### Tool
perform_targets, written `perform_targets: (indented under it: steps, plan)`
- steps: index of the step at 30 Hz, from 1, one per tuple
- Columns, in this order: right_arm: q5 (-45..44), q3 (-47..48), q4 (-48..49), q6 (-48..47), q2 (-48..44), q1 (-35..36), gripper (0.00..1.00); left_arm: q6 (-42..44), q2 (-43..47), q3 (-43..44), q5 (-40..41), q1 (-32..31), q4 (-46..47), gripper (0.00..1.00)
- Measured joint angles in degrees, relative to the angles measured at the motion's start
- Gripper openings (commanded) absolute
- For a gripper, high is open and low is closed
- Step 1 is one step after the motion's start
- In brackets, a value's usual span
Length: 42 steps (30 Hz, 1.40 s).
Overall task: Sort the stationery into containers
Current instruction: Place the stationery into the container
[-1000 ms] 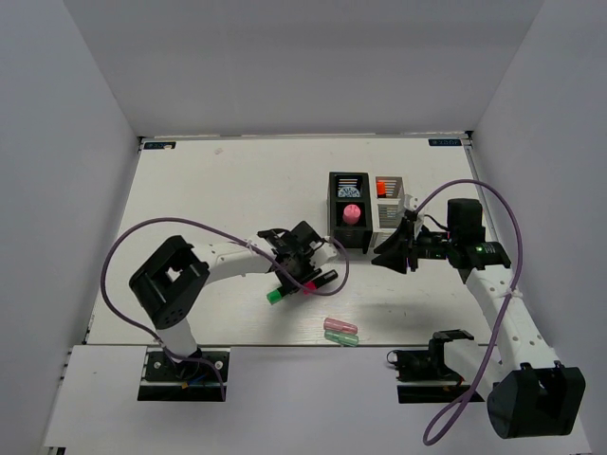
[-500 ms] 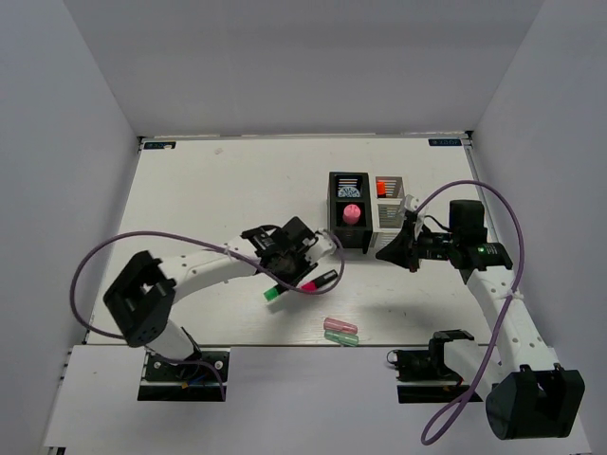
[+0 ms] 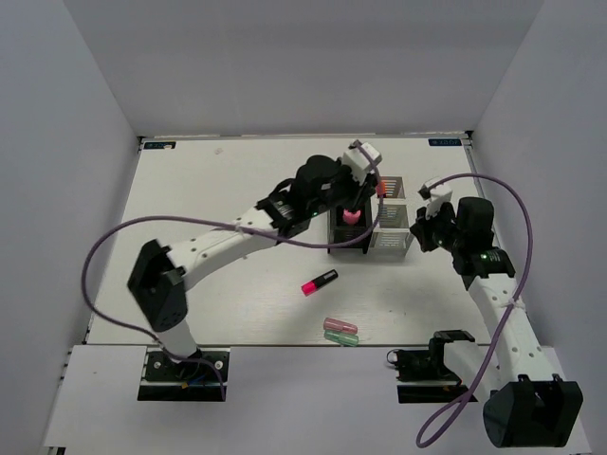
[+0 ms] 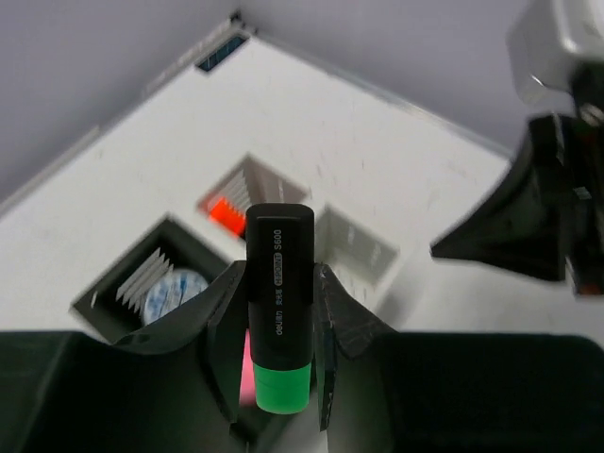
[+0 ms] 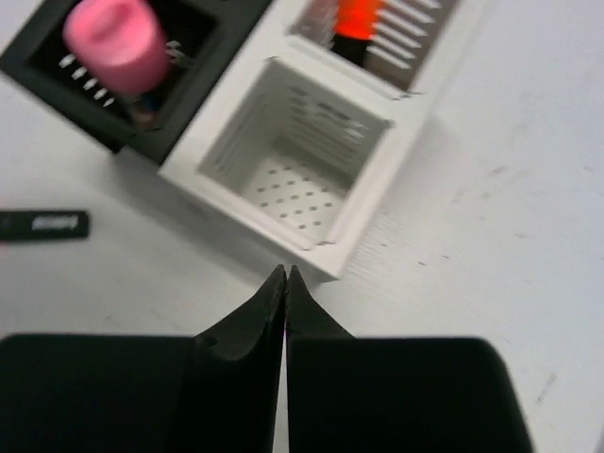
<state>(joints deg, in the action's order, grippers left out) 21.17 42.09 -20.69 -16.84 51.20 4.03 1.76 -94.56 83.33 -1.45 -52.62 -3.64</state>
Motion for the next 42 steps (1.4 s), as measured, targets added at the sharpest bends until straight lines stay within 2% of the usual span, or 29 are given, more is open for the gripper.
perform_targets:
  steps: [1, 2, 5, 10, 14, 19, 21, 24, 26, 34, 37, 41, 42]
  plan:
    - [-2.05, 0.0, 0.72, 0.79, -0.31, -0.39, 0.13, -0.2, -3.13, 1.66, -0.04, 0.0, 2.93, 0.01]
    - [-3.72, 0.0, 1.29, 1.51, -0.5, -0.79, 0.28, -0.35, -6.29, 3.39, -0.09, 0.0, 6.29, 0.01]
    - [-6.99, -0.07, 2.62, 3.19, -0.59, -1.55, 0.43, -1.81, -15.17, 9.16, -0.15, 0.02, 12.68, 0.01]
    - [-7.82, -0.72, 3.17, 4.72, -0.46, -2.71, 0.44, -4.66, -27.82, 22.36, -0.09, 0.57, 16.92, 0.01]
    - [-7.56, -0.76, 3.34, 5.35, -0.44, -4.33, 0.45, -7.19, -32.79, 28.28, 0.07, 1.38, 18.25, 0.01]
    - [-7.13, -1.01, 3.69, 5.97, -0.46, -6.4, 0.45, -9.6, -35.06, 29.03, 0.66, 2.67, 19.17, 0.01]
    - [-6.62, -1.49, 3.91, 6.03, -0.52, -6.97, 0.53, -10.25, -35.8, 29.03, 1.38, 3.19, 19.15, 0.01]
    - [-5.92, -1.79, 4.0, 6.36, -0.55, -7.69, 0.56, -11.39, -36.94, 29.09, 2.05, 3.78, 19.23, 0.01]
    - [-5.53, -1.81, 4.2, 6.64, -0.59, -8.28, 0.62, -12.0, -37.81, 29.44, 2.25, 4.0, 19.17, 0.01]
    - [-2.84, -1.86, 4.24, 7.19, -0.87, -10.14, 0.62, -14.08, -39.89, 29.79, 2.43, 4.07, 18.91, 0.03]
    - [-2.03, -2.16, 4.39, 7.26, -1.03, -10.84, 0.64, -14.82, -40.15, 30.01, 2.43, 4.07, 18.86, 0.08]
    - [-0.92, -2.67, 4.31, 7.39, -1.14, -11.41, 0.69, -15.72, -40.19, 30.56, 2.43, 4.07, 18.64, 0.22]
    - [-0.7, -2.67, 4.37, 7.45, -1.18, -11.54, 0.73, -15.96, -40.19, 30.77, 2.4, 4.07, 18.67, 0.32]
